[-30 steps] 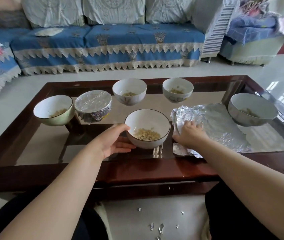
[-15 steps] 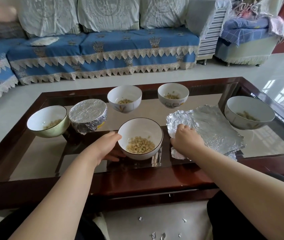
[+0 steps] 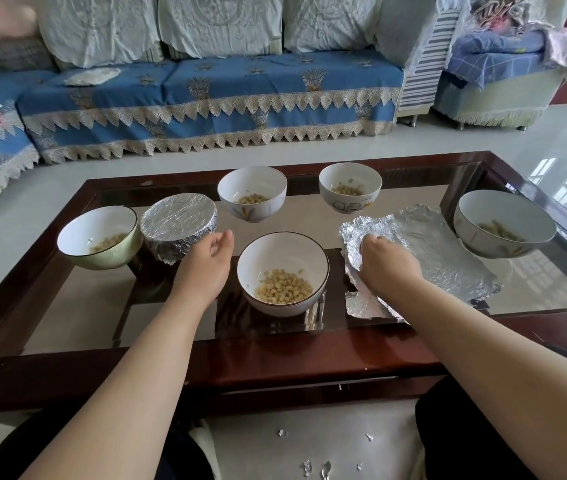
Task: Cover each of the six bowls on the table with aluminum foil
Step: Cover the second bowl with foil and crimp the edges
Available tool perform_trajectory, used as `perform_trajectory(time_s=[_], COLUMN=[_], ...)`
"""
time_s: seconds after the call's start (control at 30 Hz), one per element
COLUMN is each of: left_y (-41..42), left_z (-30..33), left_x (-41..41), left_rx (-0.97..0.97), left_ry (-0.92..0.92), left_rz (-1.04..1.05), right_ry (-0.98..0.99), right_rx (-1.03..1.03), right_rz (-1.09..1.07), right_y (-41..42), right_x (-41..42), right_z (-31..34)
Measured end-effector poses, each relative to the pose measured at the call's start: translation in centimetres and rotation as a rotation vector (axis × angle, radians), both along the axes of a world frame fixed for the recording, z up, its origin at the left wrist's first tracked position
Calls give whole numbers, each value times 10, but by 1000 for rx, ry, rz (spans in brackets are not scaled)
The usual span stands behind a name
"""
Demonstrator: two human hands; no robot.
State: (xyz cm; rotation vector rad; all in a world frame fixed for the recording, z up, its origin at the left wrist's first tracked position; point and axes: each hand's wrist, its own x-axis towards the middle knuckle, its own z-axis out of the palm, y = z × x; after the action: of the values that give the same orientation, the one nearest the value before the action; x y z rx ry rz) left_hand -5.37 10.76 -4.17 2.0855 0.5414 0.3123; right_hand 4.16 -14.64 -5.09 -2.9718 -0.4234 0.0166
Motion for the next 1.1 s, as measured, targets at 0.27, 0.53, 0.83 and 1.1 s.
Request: perform_trajectory(time_s=[0.27, 0.53, 0.83, 1.1], left_y=[-12, -23, -26, -23], left_z=[4, 2, 13, 26], left_x=[4, 10, 11, 7], left_rx=[-6, -15, -42, -616], left_ry=[-128, -136, -146, -276], left_rz=[-20, -58, -50, 26], right_ry=[170, 21, -112, -869], right_rx=[-119, -155, -13, 487], right_rz=[-97, -26, -65, 583], right_y=[6, 14, -2, 21], right_x=[2, -14, -2, -51], right_z=[-23, -14, 17, 46])
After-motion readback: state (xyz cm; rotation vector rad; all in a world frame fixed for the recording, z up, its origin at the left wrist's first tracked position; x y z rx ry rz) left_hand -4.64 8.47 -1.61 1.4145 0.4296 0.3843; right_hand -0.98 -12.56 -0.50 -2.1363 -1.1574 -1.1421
